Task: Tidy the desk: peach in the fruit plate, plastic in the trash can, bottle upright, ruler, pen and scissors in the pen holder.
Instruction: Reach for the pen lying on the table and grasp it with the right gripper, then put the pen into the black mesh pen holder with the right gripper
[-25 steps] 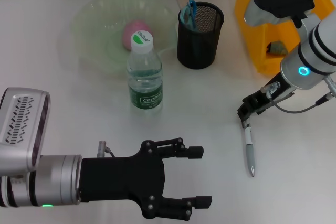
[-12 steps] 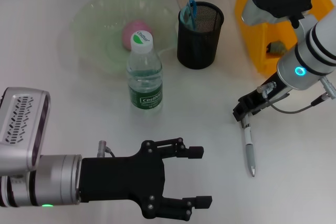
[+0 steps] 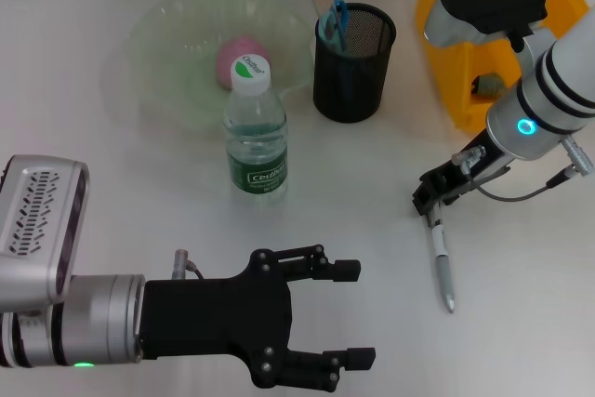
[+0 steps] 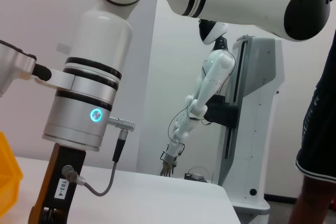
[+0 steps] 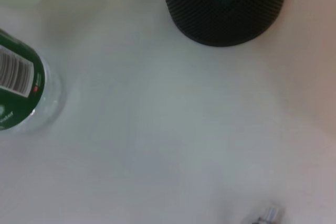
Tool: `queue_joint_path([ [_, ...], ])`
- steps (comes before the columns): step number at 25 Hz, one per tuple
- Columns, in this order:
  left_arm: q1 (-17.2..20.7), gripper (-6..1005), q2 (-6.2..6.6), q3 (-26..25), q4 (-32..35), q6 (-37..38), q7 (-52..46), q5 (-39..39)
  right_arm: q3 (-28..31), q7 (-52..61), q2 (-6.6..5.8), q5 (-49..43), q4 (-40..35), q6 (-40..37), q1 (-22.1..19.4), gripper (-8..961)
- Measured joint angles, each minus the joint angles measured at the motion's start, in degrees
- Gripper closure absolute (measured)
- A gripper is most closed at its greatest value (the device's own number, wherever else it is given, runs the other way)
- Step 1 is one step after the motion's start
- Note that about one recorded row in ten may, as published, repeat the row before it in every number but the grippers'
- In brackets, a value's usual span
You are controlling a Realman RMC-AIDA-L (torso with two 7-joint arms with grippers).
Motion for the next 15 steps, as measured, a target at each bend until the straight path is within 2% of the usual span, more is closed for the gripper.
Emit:
queue_joint_path([
  [8,0.0,186,0.00,0.0,-0.1,0.0,0.0,0.0,-0.1,-0.1,0.05,0.0,-0.1,-0.4,-0.3,659],
  [13,0.0,186,0.00,0.0,-0.1,0.0,0.0,0.0,-0.1,-1.2,-0.09,0.9,-0.6,-0.5,-0.7,816],
  [15,0.0,186,0.00,0.0,-0.1,0.0,-0.1,0.0,-0.1,-1.4,-0.15,1.4,-1.1,-0.5,-0.9,818],
])
